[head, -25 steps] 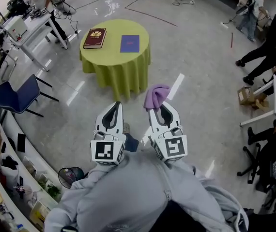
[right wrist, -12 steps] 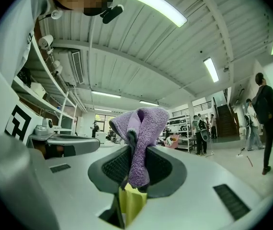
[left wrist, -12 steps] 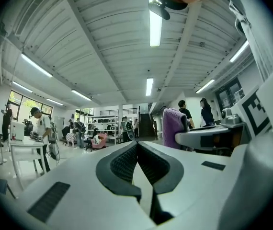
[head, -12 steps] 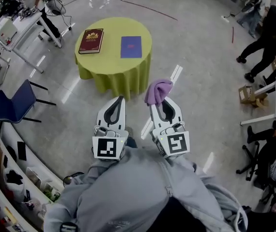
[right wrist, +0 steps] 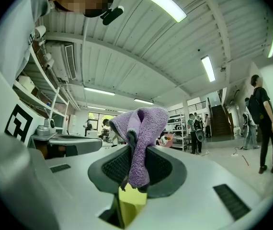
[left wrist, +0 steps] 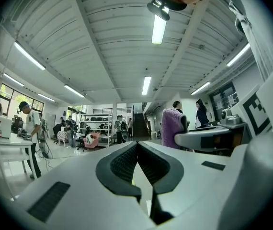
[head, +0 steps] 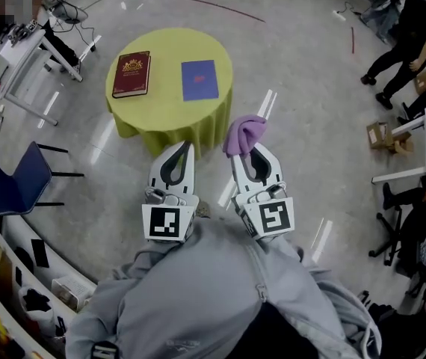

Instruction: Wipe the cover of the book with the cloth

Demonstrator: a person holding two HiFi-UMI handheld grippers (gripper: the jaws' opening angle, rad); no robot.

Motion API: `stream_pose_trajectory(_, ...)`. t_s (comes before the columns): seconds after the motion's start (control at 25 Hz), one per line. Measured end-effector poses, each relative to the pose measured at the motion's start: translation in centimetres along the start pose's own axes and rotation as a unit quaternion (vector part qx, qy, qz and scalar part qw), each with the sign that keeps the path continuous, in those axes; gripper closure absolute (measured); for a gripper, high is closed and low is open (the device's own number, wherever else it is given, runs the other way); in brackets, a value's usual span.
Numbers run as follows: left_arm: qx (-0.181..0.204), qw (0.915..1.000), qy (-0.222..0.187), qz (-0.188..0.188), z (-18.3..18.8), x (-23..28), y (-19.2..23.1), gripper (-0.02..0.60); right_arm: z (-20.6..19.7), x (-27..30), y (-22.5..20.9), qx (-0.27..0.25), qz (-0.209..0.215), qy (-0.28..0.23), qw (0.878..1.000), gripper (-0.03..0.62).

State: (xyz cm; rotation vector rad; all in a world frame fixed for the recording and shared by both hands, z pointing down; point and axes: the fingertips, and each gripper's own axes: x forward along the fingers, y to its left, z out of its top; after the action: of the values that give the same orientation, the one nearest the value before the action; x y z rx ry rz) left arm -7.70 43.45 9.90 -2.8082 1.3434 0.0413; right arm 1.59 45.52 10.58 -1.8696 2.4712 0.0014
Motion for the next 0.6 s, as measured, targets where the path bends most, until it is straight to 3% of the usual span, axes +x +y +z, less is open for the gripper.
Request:
stream_pose_trajectory(0.28, -0.004, 0.9998, 0.003, -0.021, -0.9, 2.4, 2.6, 0.565, -0.1, 3.4, -0.5, -0.004, -0.024, -0.01, 1.0, 0.505)
stream_pose_trajectory(0.6, -0.009, 0.9995, 0.026, -0.015, -2.0, 3.1, 4.9, 0.564, -0.5, 5.0, -0.2, -0.006, -0.03, 0.003, 1.0, 0.505)
